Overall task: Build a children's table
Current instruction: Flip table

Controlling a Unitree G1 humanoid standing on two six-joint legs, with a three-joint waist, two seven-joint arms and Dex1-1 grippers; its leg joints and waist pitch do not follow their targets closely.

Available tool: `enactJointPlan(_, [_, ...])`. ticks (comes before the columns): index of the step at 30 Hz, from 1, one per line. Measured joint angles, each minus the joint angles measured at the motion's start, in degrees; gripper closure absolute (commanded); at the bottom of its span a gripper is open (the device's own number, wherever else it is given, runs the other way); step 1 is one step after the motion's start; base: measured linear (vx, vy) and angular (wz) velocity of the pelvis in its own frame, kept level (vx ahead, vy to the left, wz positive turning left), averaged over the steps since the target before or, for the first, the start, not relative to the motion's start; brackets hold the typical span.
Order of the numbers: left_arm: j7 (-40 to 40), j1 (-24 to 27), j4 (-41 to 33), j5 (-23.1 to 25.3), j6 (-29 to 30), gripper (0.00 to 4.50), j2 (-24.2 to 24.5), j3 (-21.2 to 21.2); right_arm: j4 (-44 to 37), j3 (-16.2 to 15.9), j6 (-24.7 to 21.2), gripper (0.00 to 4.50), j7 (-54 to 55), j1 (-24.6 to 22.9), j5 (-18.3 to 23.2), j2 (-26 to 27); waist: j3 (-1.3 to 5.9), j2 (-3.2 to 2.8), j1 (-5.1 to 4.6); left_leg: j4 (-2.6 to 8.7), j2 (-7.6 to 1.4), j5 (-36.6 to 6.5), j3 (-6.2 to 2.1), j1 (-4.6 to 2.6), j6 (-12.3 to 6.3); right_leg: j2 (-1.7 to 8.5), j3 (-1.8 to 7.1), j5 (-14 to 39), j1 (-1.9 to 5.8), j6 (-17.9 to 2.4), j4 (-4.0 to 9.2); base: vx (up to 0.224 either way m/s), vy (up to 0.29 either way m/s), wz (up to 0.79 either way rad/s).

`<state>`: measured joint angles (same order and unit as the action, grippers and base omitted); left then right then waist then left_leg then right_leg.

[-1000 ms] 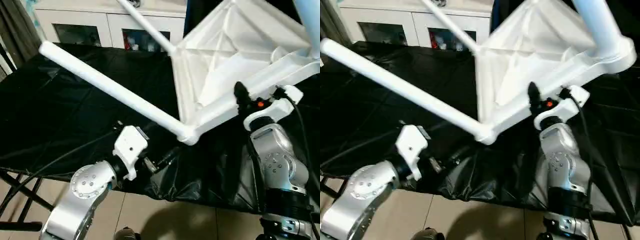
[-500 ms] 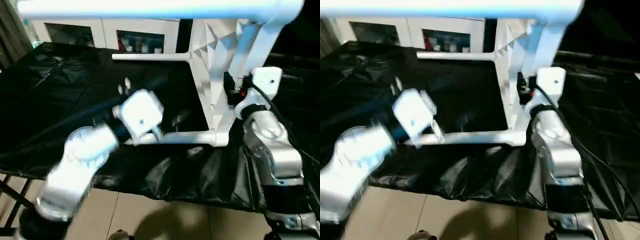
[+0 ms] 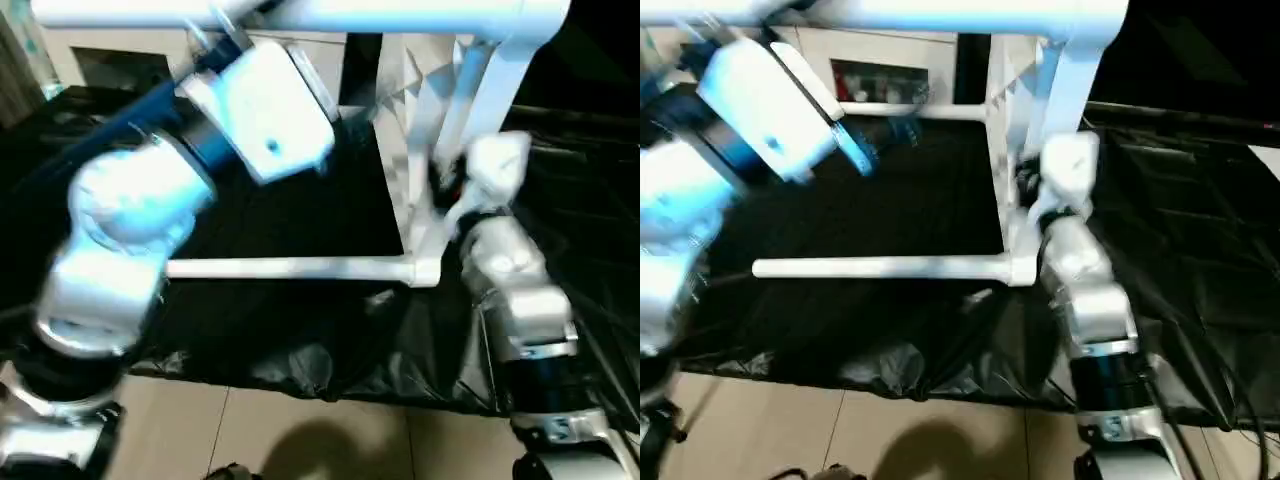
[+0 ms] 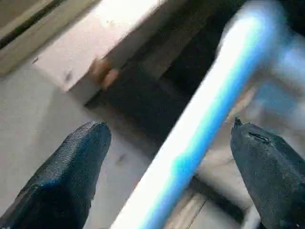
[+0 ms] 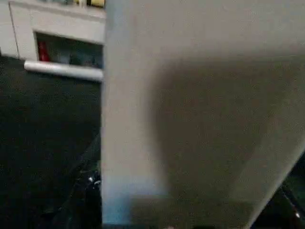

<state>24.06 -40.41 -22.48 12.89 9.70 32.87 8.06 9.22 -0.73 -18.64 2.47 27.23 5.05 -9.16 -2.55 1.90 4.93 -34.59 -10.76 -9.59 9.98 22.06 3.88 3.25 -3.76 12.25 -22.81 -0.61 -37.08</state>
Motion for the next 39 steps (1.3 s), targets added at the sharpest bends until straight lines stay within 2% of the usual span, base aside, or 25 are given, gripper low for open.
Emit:
enactJointPlan(5, [-0.8,0.0,9.7,5.5,-2.9,0.0,3.9,-0.3,1.5,0.3,1.2,1.84,-0.6,-0.3,-0.4,0.0,-0.03,-0.01,0.15,0.0,0.01,0.0,0.0,0.07,-0.02,0.0,0.01,-0.2,-0.04,-0.3,0.06,0.0,0.0,0.0])
enactJointPlan(9, [-2.5,-2.2,15.8,8.9,-5.9,0.0,5.9,0.8,4.1,0.4,2.0,1.84,-1.5,-0.3,-0.4,0.0,-0.06,-0.07,0.23,0.01,0.01,0.0,-0.01,0.04,-0.01,0.0,0.0,-0.2,-0.03,-0.4,0.05,0.0,0.0,0.0])
enactJointPlan(12, [-3.6,-3.3,18.5,9.8,-6.5,0.0,5.8,0.9,4.8,0.4,2.9,1.84,-1.7,-0.3,-0.4,0.1,-0.12,-0.2,0.22,0.0,0.01,0.0,0.0,0.02,0.0,0.01,0.01,-0.2,-0.02,-0.4,0.04,0.0,0.0,0.0])
enactJointPlan(13, [-4.0,-3.8,19.6,9.8,-6.9,0.0,5.4,0.9,4.8,0.6,3.2,2.01,-1.9,-0.3,-0.4,0.2,-0.14,-0.24,0.26,0.0,0.0,0.0,-0.01,0.01,0.0,0.01,0.0,-0.2,-0.01,-0.4,0.04,0.0,0.0,0.0])
enactJointPlan(15, [-4.7,-5.0,21.4,9.9,-7.4,0.34,3.9,0.8,5.0,1.1,3.6,2.22,-2.1,-0.2,-0.3,0.4,-0.15,-0.27,0.36,0.0,0.0,0.0,-0.01,0.01,0.01,0.01,0.0,-0.3,-0.02,-0.5,0.03,0.0,0.0,0.0])
enactJointPlan(18, [-5.4,-5.8,21.7,9.3,-7.4,0.42,1.7,0.7,5.1,1.4,3.9,2.4,-2.3,-0.2,-0.3,0.6,-0.17,-0.31,0.35,0.0,0.0,0.0,0.0,0.03,0.0,0.01,0.0,-0.3,-0.01,-0.5,0.04,0.0,0.0,0.0])
enactJointPlan(21, [-5.3,-6.2,21.5,8.9,-7.3,0.8,0.4,0.8,5.2,1.5,4.4,2.51,-2.3,-0.2,-0.2,0.7,-0.21,-0.41,0.34,0.01,0.0,0.0,0.0,0.02,0.0,0.01,0.0,-0.3,-0.03,-0.5,0.04,0.0,0.0,0.0])
enactJointPlan(23, [-5.1,-6.2,20.7,8.0,-7.1,0.78,-0.9,0.8,5.7,1.7,5.0,2.54,-2.3,-0.2,-0.2,0.7,-0.21,-0.41,0.36,0.01,0.0,0.0,0.0,0.02,0.0,0.01,0.0,-0.3,-0.02,-0.5,0.04,0.0,0.0,0.0])
enactJointPlan(26, [-4.8,-6.2,20.4,7.6,-7.2,1.19,-1.5,0.9,6.4,1.8,5.4,2.55,-2.4,0.0,-0.2,0.7,-0.2,-0.45,0.33,0.01,0.0,0.0,0.0,0.0,0.01,0.01,0.0,-0.3,-0.01,-0.5,0.03,0.0,0.0,0.0])
enactJointPlan(29, [-4.7,-6.3,20.5,7.7,-7.3,1.22,-1.7,0.8,6.8,2.1,5.5,2.55,-2.6,0.2,-0.4,0.7,-0.17,-0.49,0.37,0.0,0.0,0.0,0.0,-0.02,0.01,0.01,0.0,-0.3,0.0,-0.5,0.04,0.0,0.0,0.0])
enactJointPlan(32, [-4.3,-6.4,20.4,7.1,-6.6,1.62,-2.8,0.5,7.4,2.5,5.7,2.55,-2.9,0.6,-0.4,0.6,-0.19,-0.57,0.4,0.0,0.01,0.0,0.0,-0.01,0.01,0.01,0.0,-0.3,0.0,-0.5,0.03,0.0,0.0,0.0])
enactJointPlan(34, [-3.6,-6.4,20.5,7.1,-5.8,1.58,-3.1,0.4,7.9,2.5,5.8,2.55,-3.3,1.1,-0.5,-0.3,-0.32,-0.9,0.47,-0.01,0.02,0.0,0.0,0.0,0.01,0.02,0.0,-0.3,-0.01,-0.5,0.04,0.0,0.0,0.0])
enactJointPlan(39, [-3.7,-7.0,21.0,5.7,-3.7,1.81,-5.7,-1.3,9.8,2.6,5.8,2.55,-6.9,4.7,-0.2,-5.2,-0.64,-2.58,0.8,-0.03,0.12,0.1,0.05,0.18,-0.13,0.11,0.06,-0.4,-0.19,-0.5,0.03,0.0,0.0,0.0])
